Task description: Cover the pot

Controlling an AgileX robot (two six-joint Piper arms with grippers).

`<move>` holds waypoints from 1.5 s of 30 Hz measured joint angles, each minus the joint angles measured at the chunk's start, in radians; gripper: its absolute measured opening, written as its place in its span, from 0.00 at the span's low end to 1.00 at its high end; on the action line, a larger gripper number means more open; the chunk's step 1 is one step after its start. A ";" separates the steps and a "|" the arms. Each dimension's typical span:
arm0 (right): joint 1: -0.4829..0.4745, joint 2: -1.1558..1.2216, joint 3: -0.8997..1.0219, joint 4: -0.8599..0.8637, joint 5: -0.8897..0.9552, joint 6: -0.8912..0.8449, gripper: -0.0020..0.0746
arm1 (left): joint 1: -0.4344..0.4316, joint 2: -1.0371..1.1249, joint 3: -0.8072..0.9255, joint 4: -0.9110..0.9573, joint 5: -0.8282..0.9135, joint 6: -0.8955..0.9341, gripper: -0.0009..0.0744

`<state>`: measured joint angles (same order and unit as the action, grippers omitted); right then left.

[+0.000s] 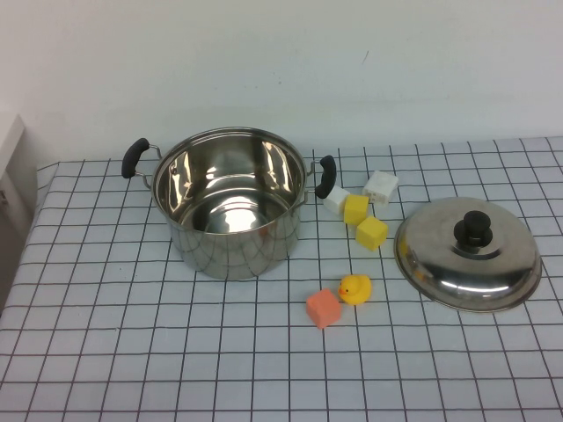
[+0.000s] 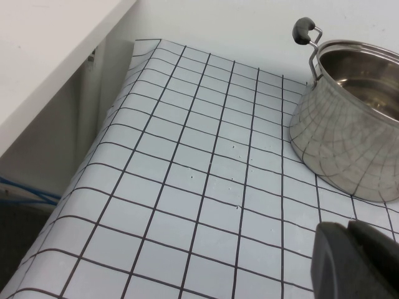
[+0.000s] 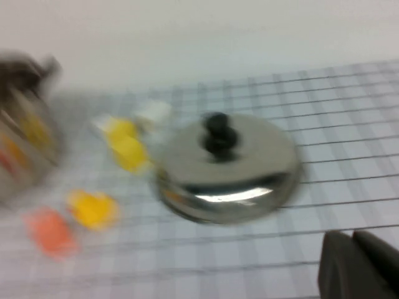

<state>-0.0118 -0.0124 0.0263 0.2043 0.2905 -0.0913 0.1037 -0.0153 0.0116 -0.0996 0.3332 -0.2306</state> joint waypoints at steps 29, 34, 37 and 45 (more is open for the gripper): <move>0.000 0.082 -0.095 0.753 -0.053 -0.717 0.02 | 0.000 0.000 0.000 0.000 0.000 -0.003 0.01; 0.000 0.295 -0.228 0.728 -0.036 -0.847 0.02 | 0.000 0.000 0.000 0.000 0.000 -0.003 0.01; 0.012 0.440 -0.310 0.599 -0.088 -0.749 0.02 | 0.000 0.000 0.000 0.000 0.000 -0.003 0.01; 0.167 0.878 -0.368 -0.035 -0.707 -0.054 0.08 | 0.000 0.000 0.000 0.000 0.000 -0.003 0.01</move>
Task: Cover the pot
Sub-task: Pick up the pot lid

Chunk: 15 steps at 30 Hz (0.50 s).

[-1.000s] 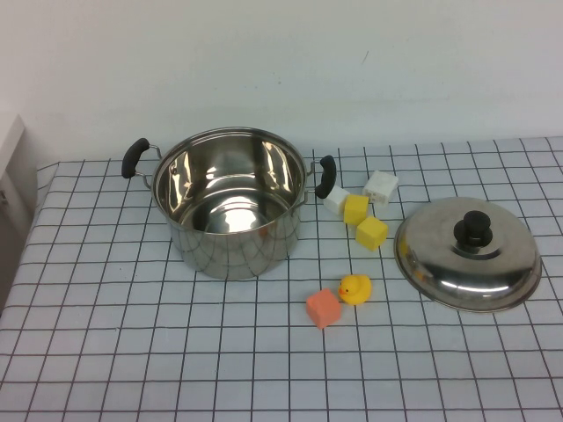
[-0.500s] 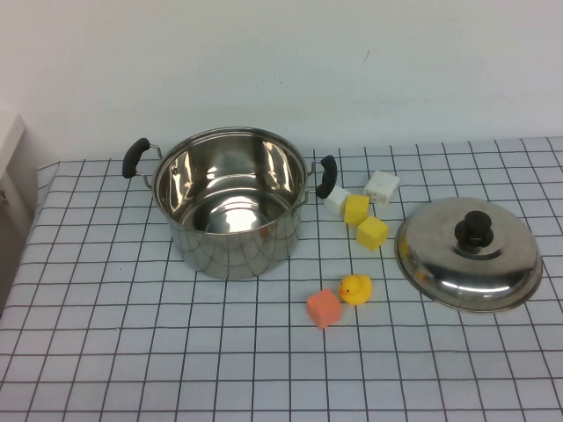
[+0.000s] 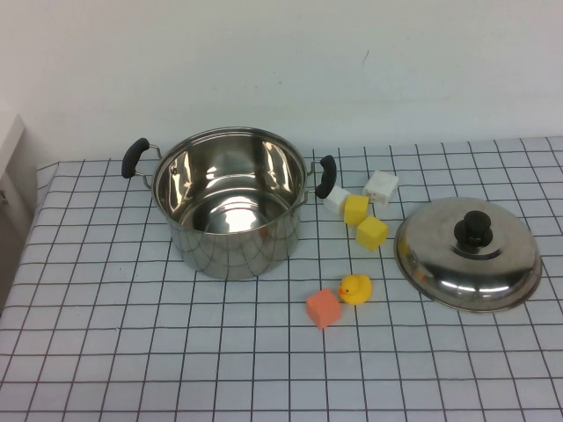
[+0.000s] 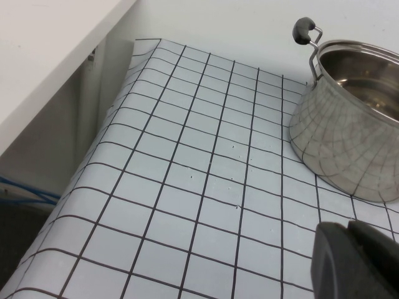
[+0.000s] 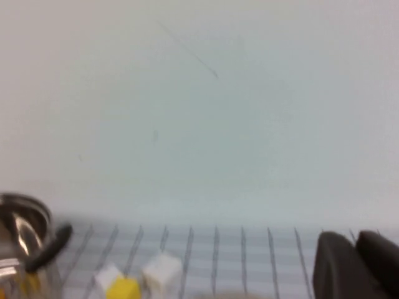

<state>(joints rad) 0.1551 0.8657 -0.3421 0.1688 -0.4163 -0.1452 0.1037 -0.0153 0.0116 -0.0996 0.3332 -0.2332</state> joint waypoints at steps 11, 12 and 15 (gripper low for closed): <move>0.014 0.814 -0.143 -0.317 -0.699 0.350 0.76 | 0.000 0.000 0.000 0.000 0.000 0.000 0.01; 0.014 0.869 -0.169 -0.317 -0.706 0.354 0.78 | 0.000 0.000 0.000 0.000 0.000 0.000 0.01; 0.014 0.999 -0.242 -0.317 -0.709 0.356 0.79 | 0.000 0.000 0.000 0.000 0.000 0.000 0.01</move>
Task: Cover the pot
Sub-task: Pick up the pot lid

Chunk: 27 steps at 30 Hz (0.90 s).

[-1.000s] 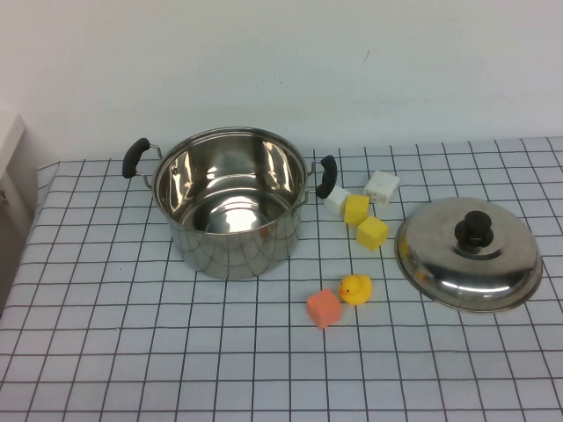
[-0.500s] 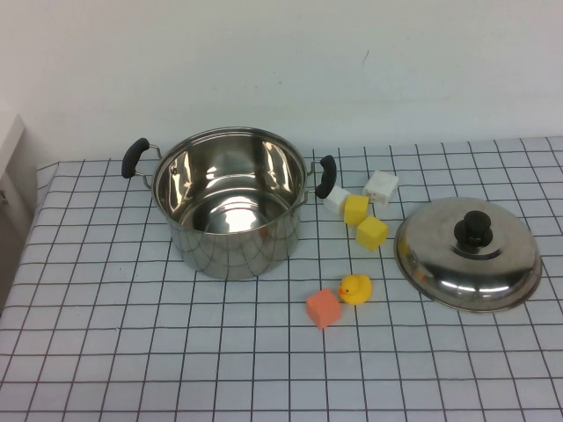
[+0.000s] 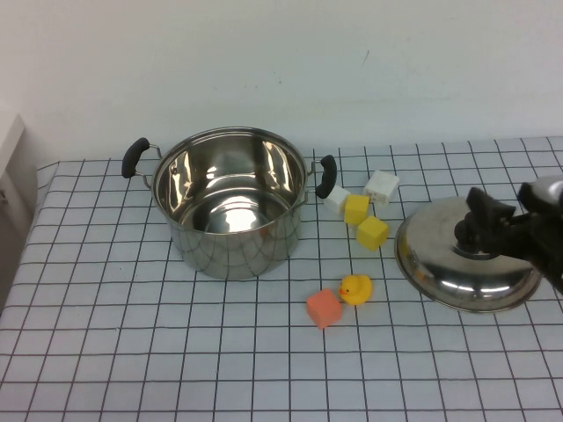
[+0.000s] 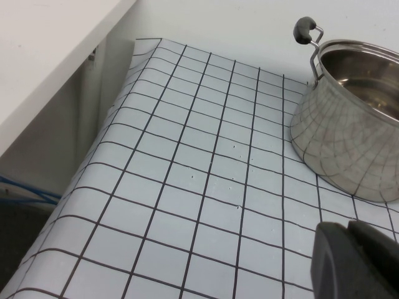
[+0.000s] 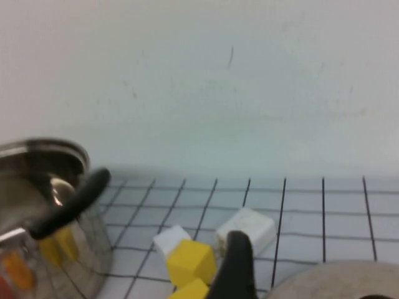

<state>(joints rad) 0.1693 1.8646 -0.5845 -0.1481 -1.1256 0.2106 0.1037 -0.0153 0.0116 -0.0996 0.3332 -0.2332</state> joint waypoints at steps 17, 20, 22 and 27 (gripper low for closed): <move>0.000 0.346 -0.336 0.132 0.076 -0.201 0.80 | 0.000 0.000 0.000 0.000 0.000 0.003 0.01; 0.000 0.392 -0.367 0.176 0.088 -0.217 0.80 | 0.000 0.000 0.000 0.000 0.000 0.003 0.01; 0.000 0.419 -0.381 0.208 0.088 -0.218 0.80 | 0.000 0.000 0.000 0.000 0.000 0.003 0.01; 0.000 0.463 -0.392 0.228 0.088 -0.218 0.80 | 0.000 0.000 0.000 0.000 0.000 0.003 0.01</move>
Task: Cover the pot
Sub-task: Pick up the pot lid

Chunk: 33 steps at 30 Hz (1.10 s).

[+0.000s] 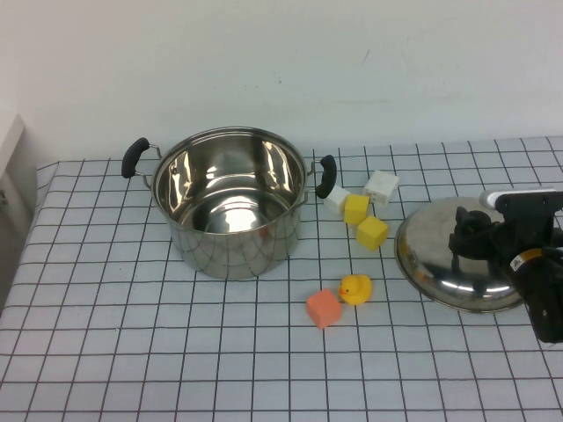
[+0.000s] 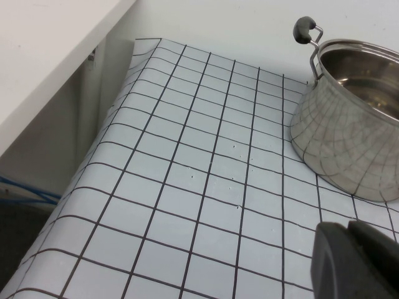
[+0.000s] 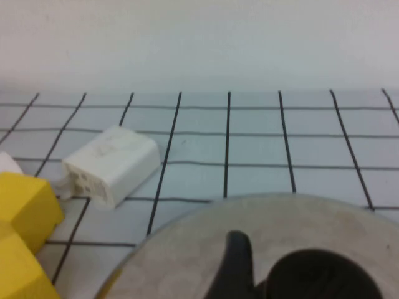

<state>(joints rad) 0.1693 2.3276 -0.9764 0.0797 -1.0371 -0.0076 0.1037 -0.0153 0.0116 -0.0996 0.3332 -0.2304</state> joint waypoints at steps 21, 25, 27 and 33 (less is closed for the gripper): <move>0.000 0.029 0.001 0.005 0.015 -0.007 0.48 | 0.000 0.000 0.000 0.000 0.000 -0.003 0.01; 0.000 -0.073 0.048 0.005 0.028 -0.039 0.48 | 0.000 0.000 0.000 0.000 0.000 -0.003 0.01; 0.000 -0.156 0.079 0.005 0.029 -0.082 0.48 | 0.000 0.000 0.000 0.000 0.000 -0.003 0.01; 0.000 -0.470 0.188 -0.007 0.144 -0.101 0.48 | 0.000 0.000 0.000 0.000 0.000 -0.003 0.01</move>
<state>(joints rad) 0.1693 1.8580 -0.7880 0.0728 -0.8929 -0.1091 0.1037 -0.0153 0.0116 -0.0996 0.3332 -0.2332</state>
